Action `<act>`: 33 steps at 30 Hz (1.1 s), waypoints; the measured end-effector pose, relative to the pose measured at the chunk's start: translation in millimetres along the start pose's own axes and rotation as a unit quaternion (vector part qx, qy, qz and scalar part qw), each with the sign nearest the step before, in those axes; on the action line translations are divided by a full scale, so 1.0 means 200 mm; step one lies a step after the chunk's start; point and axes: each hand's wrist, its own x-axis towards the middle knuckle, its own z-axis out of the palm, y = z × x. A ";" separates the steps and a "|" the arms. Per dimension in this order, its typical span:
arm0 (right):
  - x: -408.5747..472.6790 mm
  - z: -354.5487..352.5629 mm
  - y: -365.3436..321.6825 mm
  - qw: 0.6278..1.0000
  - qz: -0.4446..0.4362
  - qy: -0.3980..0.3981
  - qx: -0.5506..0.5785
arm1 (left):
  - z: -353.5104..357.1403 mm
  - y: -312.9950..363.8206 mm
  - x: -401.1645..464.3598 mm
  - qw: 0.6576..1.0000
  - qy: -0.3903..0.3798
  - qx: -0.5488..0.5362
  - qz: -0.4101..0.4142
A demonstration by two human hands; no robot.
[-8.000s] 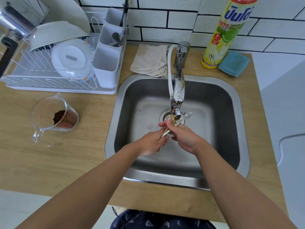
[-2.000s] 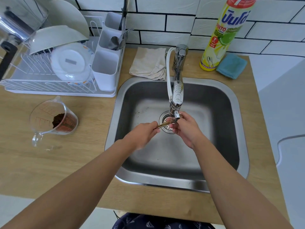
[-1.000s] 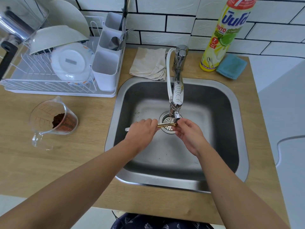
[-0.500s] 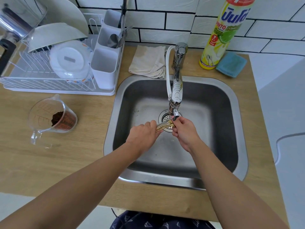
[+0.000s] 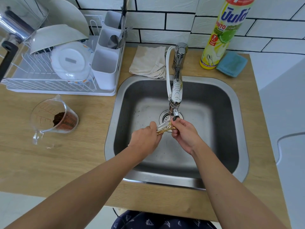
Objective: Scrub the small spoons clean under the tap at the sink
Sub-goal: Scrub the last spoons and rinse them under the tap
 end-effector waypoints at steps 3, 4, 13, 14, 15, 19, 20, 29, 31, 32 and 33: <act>0.01 0.03 -0.01 0.999 0.000 0.017 -0.029 | 0.00 0.02 0.00 1.000 -0.007 -0.021 -0.011; 0.01 0.04 -0.01 0.999 0.002 0.021 -0.040 | 0.00 0.02 0.00 1.000 -0.005 -0.024 -0.017; 0.03 0.05 -0.02 0.987 -0.004 0.039 -0.159 | 0.00 0.03 0.02 0.997 -0.022 -0.041 -0.058; 0.03 0.04 -0.02 0.990 -0.008 0.020 -0.140 | 0.00 0.02 0.02 0.996 -0.023 -0.047 -0.065; 0.02 0.02 -0.02 0.993 -0.006 0.000 -0.115 | 0.00 0.01 0.03 0.996 -0.024 -0.049 -0.070; 0.00 -0.05 -0.02 0.997 0.020 -0.065 -0.019 | 0.00 -0.02 0.04 0.997 -0.017 -0.033 -0.063; -0.01 -0.05 -0.02 0.997 0.016 -0.072 -0.015 | 0.00 -0.02 0.04 0.998 -0.015 -0.029 -0.060; 0.07 0.08 -0.01 0.984 0.006 0.132 -0.122 | 0.00 0.02 0.00 0.997 -0.022 -0.028 -0.063; 0.09 0.10 -0.02 0.976 0.017 0.163 -0.146 | 0.01 0.03 -0.01 0.997 -0.024 -0.032 -0.060; 0.09 0.10 -0.02 0.973 0.020 0.172 -0.153 | 0.01 0.04 -0.01 0.998 -0.024 -0.033 -0.056; 0.09 0.10 -0.03 0.972 0.021 0.172 -0.156 | 0.01 0.04 -0.01 0.998 -0.024 -0.034 -0.050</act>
